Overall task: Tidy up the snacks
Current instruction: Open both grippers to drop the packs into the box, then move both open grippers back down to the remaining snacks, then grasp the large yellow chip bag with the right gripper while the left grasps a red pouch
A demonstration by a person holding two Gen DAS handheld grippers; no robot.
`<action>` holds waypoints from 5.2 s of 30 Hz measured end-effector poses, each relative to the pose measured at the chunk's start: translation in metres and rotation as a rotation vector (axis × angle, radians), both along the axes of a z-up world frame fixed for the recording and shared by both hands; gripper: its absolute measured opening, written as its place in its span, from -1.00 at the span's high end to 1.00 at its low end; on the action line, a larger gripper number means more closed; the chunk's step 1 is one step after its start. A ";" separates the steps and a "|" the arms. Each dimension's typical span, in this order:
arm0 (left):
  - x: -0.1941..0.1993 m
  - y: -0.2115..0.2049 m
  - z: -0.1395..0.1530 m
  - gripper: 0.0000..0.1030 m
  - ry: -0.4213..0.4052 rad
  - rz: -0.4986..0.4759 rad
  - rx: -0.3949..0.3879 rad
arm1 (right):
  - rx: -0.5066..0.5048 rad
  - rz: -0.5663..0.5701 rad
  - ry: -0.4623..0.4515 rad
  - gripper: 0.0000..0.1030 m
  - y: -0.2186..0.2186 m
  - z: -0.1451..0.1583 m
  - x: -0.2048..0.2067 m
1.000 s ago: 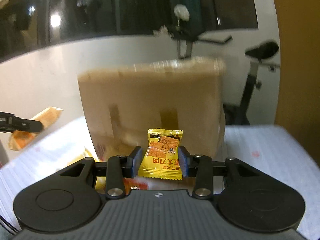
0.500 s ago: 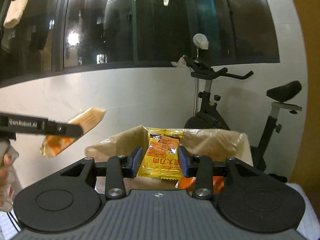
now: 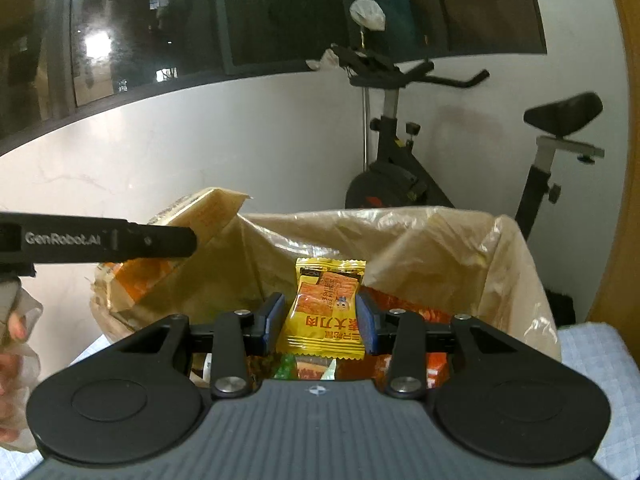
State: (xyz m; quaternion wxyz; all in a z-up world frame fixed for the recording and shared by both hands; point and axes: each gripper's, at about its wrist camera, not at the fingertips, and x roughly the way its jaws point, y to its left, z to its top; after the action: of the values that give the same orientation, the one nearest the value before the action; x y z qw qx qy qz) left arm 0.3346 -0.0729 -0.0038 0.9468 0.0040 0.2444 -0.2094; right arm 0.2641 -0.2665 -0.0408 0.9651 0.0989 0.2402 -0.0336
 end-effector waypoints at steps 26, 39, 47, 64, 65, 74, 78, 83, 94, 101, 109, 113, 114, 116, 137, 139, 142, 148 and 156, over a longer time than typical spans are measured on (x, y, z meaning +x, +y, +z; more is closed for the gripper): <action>-0.059 0.054 0.021 -0.11 -0.042 -0.005 -0.005 | -0.050 -0.013 -0.059 -0.08 0.012 0.012 -0.062; -0.099 0.107 0.005 -0.10 -0.035 0.046 -0.004 | -0.044 -0.011 -0.107 -0.08 0.032 0.011 -0.101; -0.114 0.132 -0.014 -0.10 0.008 0.100 -0.042 | -0.050 -0.009 -0.116 -0.08 0.044 0.005 -0.114; -0.125 0.150 -0.057 -0.10 0.113 0.142 -0.030 | -0.010 -0.009 0.000 -0.08 0.059 -0.040 -0.128; -0.125 0.150 -0.060 -0.10 0.118 0.144 -0.028 | -0.008 -0.009 0.009 -0.08 0.060 -0.043 -0.128; -0.134 0.162 -0.080 -0.10 0.164 0.157 -0.020 | 0.016 0.017 0.077 -0.08 0.070 -0.067 -0.129; -0.134 0.168 -0.086 -0.10 0.182 0.164 -0.021 | 0.026 0.042 0.099 -0.08 0.076 -0.076 -0.127; -0.133 0.175 -0.095 -0.10 0.210 0.171 -0.028 | 0.041 0.071 0.129 -0.16 0.083 -0.086 -0.121; -0.137 0.176 -0.113 -0.10 0.247 0.139 -0.027 | 0.091 0.139 0.196 -0.55 0.108 -0.104 -0.110; -0.141 0.184 -0.121 -0.10 0.257 0.138 -0.037 | 0.197 0.142 0.244 -0.70 0.120 -0.116 -0.099; -0.144 0.190 -0.126 -0.10 0.263 0.158 -0.063 | 0.297 0.111 0.280 -0.76 0.127 -0.126 -0.076; -0.144 0.191 -0.126 -0.10 0.263 0.159 -0.065 | 0.315 0.081 0.294 -0.76 0.129 -0.130 -0.062; -0.144 0.190 -0.126 -0.10 0.264 0.161 -0.068 | 0.308 0.080 0.297 -0.76 0.130 -0.131 -0.059; -0.144 0.190 -0.127 -0.10 0.266 0.164 -0.073 | 0.282 0.085 0.313 -0.75 0.134 -0.134 -0.053; -0.142 0.152 -0.146 -0.19 0.339 0.225 0.006 | 0.174 0.103 0.199 -0.45 0.107 -0.130 -0.128; -0.140 0.147 -0.147 -0.19 0.343 0.245 0.010 | 0.178 0.083 0.190 -0.45 0.099 -0.130 -0.136; -0.138 0.143 -0.147 -0.20 0.353 0.270 0.008 | 0.190 0.047 0.165 -0.45 0.087 -0.130 -0.147; -0.135 0.134 -0.151 -0.21 0.368 0.300 0.041 | 0.246 -0.033 0.133 -0.45 0.062 -0.138 -0.165; -0.132 0.122 -0.157 -0.21 0.374 0.335 0.073 | 0.274 -0.093 0.102 -0.45 0.036 -0.138 -0.186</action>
State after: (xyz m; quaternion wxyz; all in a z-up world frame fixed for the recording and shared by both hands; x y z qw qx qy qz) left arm 0.2022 0.0490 -0.1604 0.9058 -0.0409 0.4201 -0.0379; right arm 0.0782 -0.2307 -0.1789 0.9264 0.2391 0.2865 -0.0501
